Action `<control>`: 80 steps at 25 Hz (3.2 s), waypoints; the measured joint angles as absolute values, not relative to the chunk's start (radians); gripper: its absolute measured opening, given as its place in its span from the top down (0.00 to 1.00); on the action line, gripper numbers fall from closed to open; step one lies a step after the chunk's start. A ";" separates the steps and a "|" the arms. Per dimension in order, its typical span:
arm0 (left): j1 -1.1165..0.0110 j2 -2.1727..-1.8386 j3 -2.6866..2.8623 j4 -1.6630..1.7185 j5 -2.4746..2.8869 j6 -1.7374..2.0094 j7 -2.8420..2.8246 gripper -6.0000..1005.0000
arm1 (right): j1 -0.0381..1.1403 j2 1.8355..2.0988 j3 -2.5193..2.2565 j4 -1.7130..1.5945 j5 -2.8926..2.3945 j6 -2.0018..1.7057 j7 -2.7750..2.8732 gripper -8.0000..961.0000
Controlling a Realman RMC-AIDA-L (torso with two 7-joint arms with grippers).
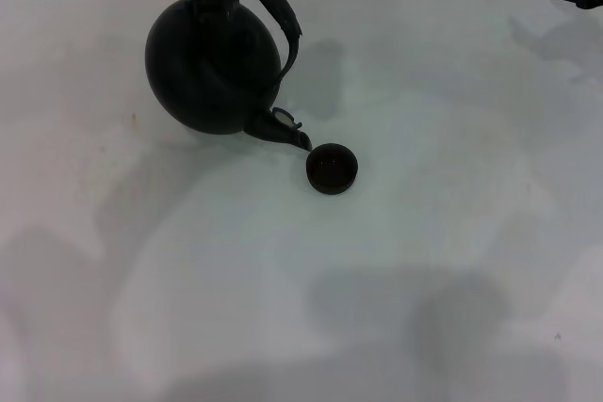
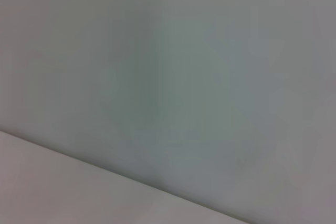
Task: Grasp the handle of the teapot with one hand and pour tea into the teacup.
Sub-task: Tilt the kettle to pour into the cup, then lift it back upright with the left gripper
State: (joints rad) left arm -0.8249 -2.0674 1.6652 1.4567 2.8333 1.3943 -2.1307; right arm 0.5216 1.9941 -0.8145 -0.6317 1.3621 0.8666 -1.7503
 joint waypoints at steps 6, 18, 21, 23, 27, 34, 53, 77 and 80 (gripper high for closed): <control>-0.838 -2.067 1.676 1.450 2.835 1.400 -2.131 0.84 | 0.522 1.994 -0.814 -0.632 1.362 0.867 -1.750 0.11; -0.870 -2.066 1.686 1.443 2.835 1.428 -2.119 0.85 | 0.521 1.994 -0.814 -0.622 1.362 0.867 -1.760 0.11; -0.878 -2.066 1.687 1.437 2.836 1.430 -2.118 0.85 | 0.521 1.994 -0.814 -0.621 1.362 0.868 -1.760 0.11; -0.882 -2.066 1.688 1.434 2.836 1.432 -2.118 0.85 | 0.522 1.995 -0.814 -0.620 1.362 0.872 -1.760 0.11; -0.896 -2.064 1.694 1.420 2.837 1.443 -2.117 0.85 | 0.521 1.996 -0.815 -0.620 1.362 0.875 -1.761 0.11; -0.937 -2.051 1.698 1.375 2.839 1.446 -2.117 0.85 | 0.520 2.001 -0.816 -0.620 1.362 0.879 -1.763 0.11; -1.026 -2.026 1.711 1.272 2.838 1.409 -2.122 0.85 | 0.532 2.002 -0.816 -0.620 1.363 0.876 -1.762 0.11; -1.064 -2.037 1.774 1.251 2.838 1.377 -2.116 0.85 | 0.526 2.002 -0.816 -0.620 1.365 0.879 -1.774 0.11; -1.069 -2.037 1.797 1.238 2.838 1.362 -2.116 0.85 | 0.525 2.002 -0.816 -0.619 1.368 0.876 -1.775 0.11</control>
